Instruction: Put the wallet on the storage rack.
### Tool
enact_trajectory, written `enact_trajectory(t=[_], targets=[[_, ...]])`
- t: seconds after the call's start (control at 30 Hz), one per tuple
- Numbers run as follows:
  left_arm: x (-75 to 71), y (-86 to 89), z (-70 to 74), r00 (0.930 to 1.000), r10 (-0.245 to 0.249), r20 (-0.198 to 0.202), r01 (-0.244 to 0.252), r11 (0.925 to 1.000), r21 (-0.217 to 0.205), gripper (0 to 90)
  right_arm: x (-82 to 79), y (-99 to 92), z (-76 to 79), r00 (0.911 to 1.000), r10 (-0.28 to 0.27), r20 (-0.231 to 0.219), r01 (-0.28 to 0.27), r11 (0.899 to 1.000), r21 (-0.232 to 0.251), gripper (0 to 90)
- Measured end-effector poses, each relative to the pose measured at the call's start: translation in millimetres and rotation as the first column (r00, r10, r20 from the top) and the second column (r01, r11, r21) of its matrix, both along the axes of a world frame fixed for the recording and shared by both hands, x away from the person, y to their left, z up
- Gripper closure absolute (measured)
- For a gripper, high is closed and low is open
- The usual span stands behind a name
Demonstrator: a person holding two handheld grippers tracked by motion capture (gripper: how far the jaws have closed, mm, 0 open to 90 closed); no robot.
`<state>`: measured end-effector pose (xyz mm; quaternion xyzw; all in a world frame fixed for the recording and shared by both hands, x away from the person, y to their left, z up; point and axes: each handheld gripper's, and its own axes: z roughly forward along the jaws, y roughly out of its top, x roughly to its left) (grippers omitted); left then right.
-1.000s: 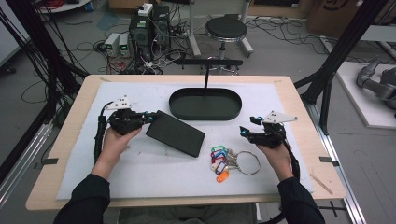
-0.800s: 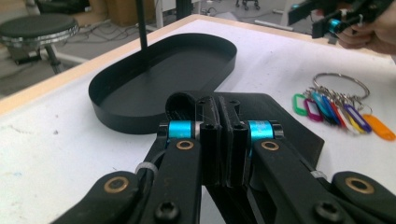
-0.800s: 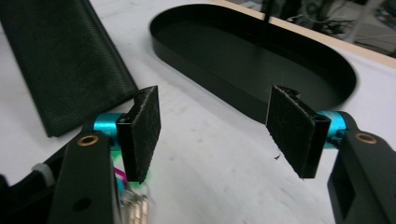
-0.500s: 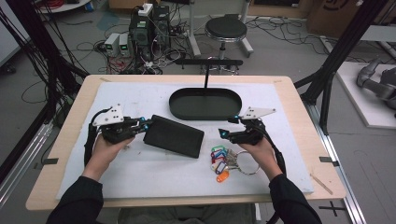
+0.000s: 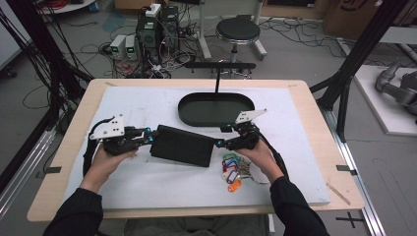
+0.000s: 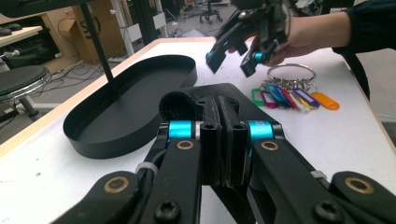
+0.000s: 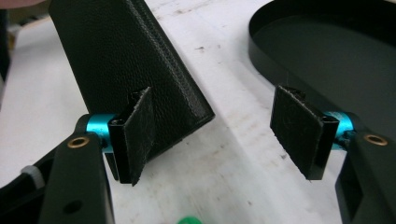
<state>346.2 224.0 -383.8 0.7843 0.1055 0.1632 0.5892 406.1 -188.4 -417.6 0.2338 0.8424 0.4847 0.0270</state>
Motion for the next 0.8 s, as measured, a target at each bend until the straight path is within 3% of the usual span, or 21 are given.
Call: enact_trajectory(t=[0.2, 0.27, 0.33, 0.4, 0.43, 0.5, 0.53, 0.7, 0.8], targets=[[-1.5, 1.2, -0.1, 0.9999, -0.016, 0.001, 0.016, 0.9999, -0.005, 87.3, 11.4, 10.4, -7.8, 0.9964, 0.064, -0.055, -0.065, 0.998, -0.009, 36.1], [-1.8, 1.5, 0.0, 0.9998, -0.017, 0.001, 0.017, 0.9998, -0.003, 87.3, 17.9, 16.6, -10.5, 0.9894, 0.103, -0.102, -0.104, 0.995, 0.003, 41.1], [-1.9, 2.0, -0.2, 0.9998, -0.019, 0.0, 0.019, 0.9998, -0.002, 87.2, 18.2, 18.0, -11.6, 0.9873, 0.124, -0.099, -0.124, 0.992, 0.01, 43.0], [-2.0, 3.1, -1.3, 0.9999, -0.015, -0.006, 0.015, 0.9999, -0.001, 87.1, 16.1, 21.7, -15.4, 0.9758, 0.175, -0.131, -0.177, 0.984, -0.005, 51.4], [-2.1, 3.4, -1.9, 0.9999, -0.012, -0.009, 0.012, 0.9999, -0.001, 87.1, 16.1, 21.7, -15.4, 0.9758, 0.175, -0.131, -0.177, 0.984, -0.005, 51.4], [-2.3, 5.8, -3.5, 0.9999, -0.005, -0.014, 0.005, 1.0, 0.004, 87.1, 14.9, 21.3, -13.1, 0.9777, 0.171, -0.122, -0.174, 0.985, -0.014, 56.6], [-2.8, 6.7, -4.6, 0.9998, 0.0, -0.019, 0.001, 1.0, 0.004, 86.9, 13.7, 16.9, -8.5, 0.9771, 0.183, -0.108, -0.185, 0.983, -0.009, 64.3], [-3.0, 12.7, -10.7, 0.9983, 0.035, -0.047, -0.033, 0.9988, 0.037, 86.5, 5.4, 12.5, 0.4, 0.9767, 0.207, -0.055, -0.208, 0.978, -0.013, 73.9], [-2.6, 13.5, -13.9, 0.9953, 0.049, -0.083, -0.047, 0.9984, 0.031, 78.5, -6.8, 13.9, 9.6, 0.9728, 0.231, 0.016, -0.231, 0.973, -0.013, 78.1]])
